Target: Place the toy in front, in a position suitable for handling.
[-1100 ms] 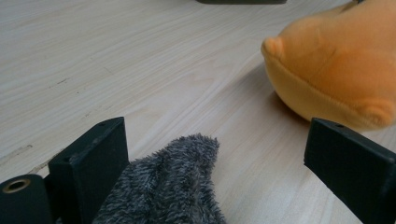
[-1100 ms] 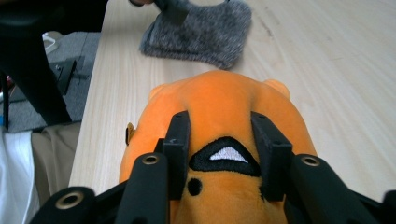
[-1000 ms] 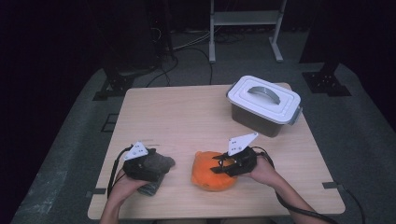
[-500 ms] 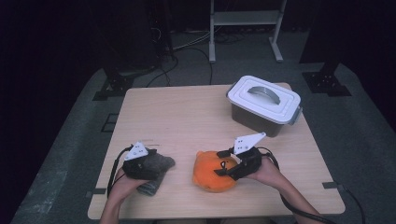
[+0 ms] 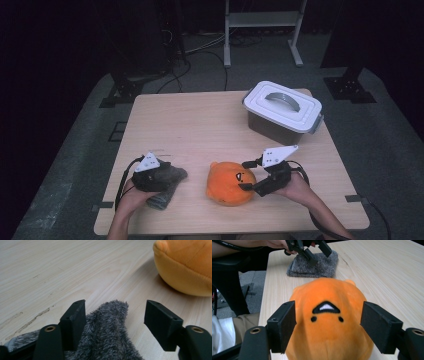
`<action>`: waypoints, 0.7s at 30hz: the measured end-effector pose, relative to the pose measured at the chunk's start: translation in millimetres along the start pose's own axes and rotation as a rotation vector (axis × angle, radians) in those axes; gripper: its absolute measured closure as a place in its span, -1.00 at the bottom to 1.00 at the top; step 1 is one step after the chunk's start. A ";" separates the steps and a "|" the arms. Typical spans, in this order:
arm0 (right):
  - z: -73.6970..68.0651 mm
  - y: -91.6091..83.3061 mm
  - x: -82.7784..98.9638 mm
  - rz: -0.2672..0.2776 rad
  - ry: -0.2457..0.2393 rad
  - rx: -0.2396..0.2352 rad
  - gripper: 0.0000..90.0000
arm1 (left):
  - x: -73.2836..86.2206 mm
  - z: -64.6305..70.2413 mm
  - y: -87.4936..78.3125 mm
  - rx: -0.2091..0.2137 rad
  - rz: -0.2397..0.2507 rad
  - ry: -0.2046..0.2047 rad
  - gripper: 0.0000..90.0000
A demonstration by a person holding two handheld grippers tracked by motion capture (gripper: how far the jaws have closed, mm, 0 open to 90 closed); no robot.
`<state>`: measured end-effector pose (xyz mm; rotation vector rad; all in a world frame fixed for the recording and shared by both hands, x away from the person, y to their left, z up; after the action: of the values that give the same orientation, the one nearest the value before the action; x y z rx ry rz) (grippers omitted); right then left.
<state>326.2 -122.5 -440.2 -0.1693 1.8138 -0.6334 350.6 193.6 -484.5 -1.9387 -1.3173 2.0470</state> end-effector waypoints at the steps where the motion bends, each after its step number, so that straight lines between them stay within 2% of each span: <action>1: 0.3 -1.2 1.3 0.004 0.004 0.000 -0.41 | 0.7 0.4 1.4 0.004 -0.008 0.014 -0.18; 4: 1.0 -3.1 5.2 0.014 0.014 0.001 -0.41 | 1.9 1.0 3.0 0.005 -0.022 0.030 -0.08; 8: 0.7 -2.0 9.6 0.013 0.019 -0.001 -0.43 | 8.3 0.3 6.5 0.014 -0.068 0.041 0.06; 13: -0.2 -0.8 11.8 0.018 0.016 0.004 -0.44 | 12.5 -1.0 9.3 0.022 -0.081 0.019 0.22; 19: -0.7 0.7 14.5 0.019 0.009 0.018 -0.47 | 21.2 -3.1 14.6 0.018 -0.148 0.005 0.26; 21: -0.7 1.2 15.0 0.016 0.002 0.026 -0.47 | 22.4 -3.8 15.7 0.017 -0.152 -0.005 0.28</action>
<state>320.7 -127.4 -453.3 -0.1361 1.8064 -0.6457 356.7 197.8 -511.1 -1.7685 -1.3964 1.9865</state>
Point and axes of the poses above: each handheld gripper's, and its own axes: y roughly forward along the jaws, x roughly out of its underside, z roughly to its right, the point moved 6 cm from there along y, roughly forward along the jaws, and after that the axes turned 10 degrees about y, right-handed, at the moved point
